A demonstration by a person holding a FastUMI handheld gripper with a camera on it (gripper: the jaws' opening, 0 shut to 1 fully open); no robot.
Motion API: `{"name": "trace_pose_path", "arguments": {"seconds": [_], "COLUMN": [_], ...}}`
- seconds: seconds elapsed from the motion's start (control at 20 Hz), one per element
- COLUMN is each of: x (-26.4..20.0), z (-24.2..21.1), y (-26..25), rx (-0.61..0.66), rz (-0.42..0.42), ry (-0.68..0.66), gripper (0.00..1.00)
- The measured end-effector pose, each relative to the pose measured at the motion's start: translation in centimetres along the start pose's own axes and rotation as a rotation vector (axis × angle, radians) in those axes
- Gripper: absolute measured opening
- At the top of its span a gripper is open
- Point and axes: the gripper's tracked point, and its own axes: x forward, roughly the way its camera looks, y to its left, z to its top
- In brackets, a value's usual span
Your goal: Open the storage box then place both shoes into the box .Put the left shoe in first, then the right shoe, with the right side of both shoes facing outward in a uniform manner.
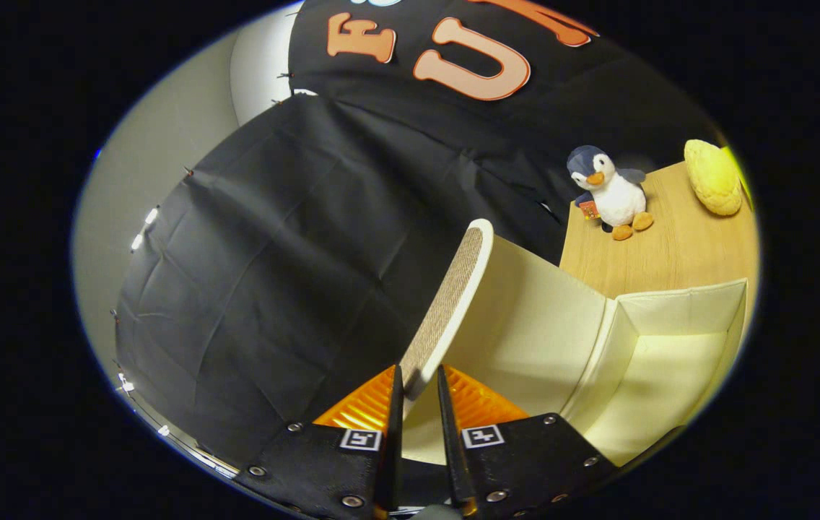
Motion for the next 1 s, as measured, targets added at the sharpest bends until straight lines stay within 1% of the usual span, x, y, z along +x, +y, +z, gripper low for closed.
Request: {"name": "trace_pose_path", "arguments": {"seconds": [0.05,0.1,0.15,0.2,0.25,0.45,0.65,1.0], "x": [0.5,0.7,0.8,0.6,0.2,-2.3,-5.4,-12.2], "z": [-0.3,-0.5,-0.4,-0.3,-0.2,0.2,0.8,1.3], "y": [-0.1,-0.7,-1.2,-1.7,-2.0,-3.6,-6.1,-13.0], "rx": [-0.02,-0.043,-0.067,-0.09,-0.107,-0.15,-0.178,-0.223], "rz": [-0.003,-0.013,-0.028,-0.045,-0.063,-0.117,-0.18,-0.356], "ry": [0.011,0.01,0.002,-0.005,-0.01,-0.042,-0.08,-0.142], "gripper": [0.4,0.47,0.62,0.66,0.74,0.84,0.88,0.94]}}
